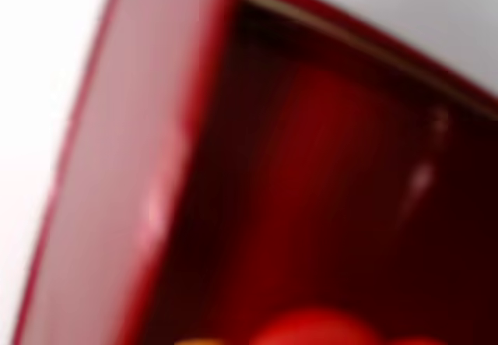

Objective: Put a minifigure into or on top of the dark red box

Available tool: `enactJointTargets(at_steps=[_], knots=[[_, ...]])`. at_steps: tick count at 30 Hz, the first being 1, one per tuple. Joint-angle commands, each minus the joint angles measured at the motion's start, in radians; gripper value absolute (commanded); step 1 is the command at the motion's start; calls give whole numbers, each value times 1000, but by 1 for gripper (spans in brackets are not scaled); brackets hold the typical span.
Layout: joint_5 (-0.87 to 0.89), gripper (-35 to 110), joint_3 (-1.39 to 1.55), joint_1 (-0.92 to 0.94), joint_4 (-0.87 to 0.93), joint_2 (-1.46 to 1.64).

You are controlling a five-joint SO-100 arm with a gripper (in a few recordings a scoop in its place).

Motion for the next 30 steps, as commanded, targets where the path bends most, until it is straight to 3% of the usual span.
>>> enactJointTargets(at_steps=[1, 7, 15, 25, 30], knots=[[-8, 1, -63, 23, -11, -38], [-34, 14, -69, 63, 3, -44], [-71, 17, 18, 75, 55, 74], [-282, 16, 305, -63, 161, 534], [-301, 17, 528, -173, 213, 881]])
